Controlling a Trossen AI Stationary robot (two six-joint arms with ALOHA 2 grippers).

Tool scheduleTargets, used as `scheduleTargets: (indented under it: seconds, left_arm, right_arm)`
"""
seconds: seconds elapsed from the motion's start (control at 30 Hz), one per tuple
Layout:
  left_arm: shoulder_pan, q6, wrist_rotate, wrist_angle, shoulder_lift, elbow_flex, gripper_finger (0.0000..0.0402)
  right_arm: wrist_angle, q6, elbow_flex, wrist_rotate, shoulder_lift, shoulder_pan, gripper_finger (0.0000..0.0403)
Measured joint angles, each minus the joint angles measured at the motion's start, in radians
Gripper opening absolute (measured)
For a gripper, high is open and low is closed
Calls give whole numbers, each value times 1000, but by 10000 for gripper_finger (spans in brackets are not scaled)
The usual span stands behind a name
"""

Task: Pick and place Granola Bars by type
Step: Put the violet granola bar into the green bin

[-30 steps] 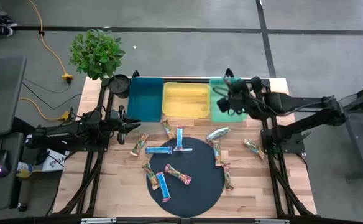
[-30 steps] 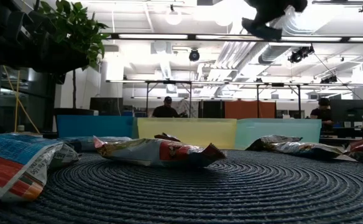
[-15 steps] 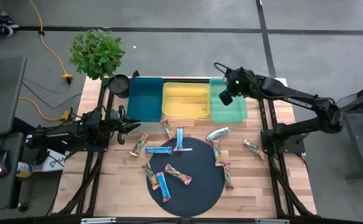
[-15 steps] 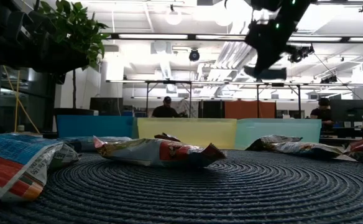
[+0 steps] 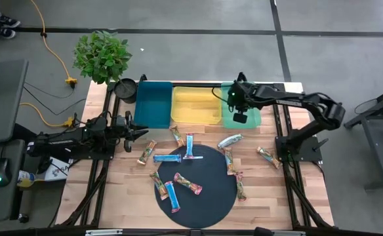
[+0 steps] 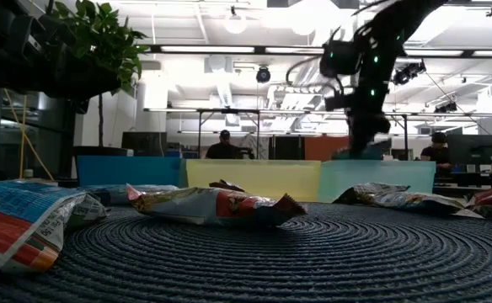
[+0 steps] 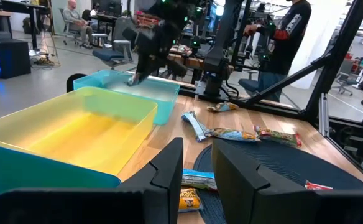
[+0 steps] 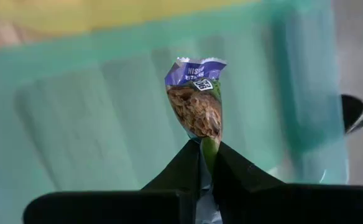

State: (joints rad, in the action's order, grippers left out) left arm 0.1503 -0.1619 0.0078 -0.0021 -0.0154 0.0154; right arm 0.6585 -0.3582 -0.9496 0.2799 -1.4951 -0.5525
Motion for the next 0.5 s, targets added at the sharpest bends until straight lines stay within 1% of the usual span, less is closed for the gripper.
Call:
scheduleTargets:
  seconds: [0.1, 0.23, 0.37, 0.5]
  left_arm:
    - [0, 0, 0, 0, 0, 0, 82]
    - [0, 0, 0, 0, 0, 0, 82]
    - [0, 0, 0, 0, 0, 0, 82]
    - [0, 0, 0, 0, 0, 0, 82]
  right_arm:
    - [-16, -3, 16, -27, -33, 0, 28]
    - [-60, -13, 55, -107, -62, 0, 28]
    - [-90, -26, 79, -136, -75, 0, 30]
    - [-103, -53, 83, -180, -75, 0, 41]
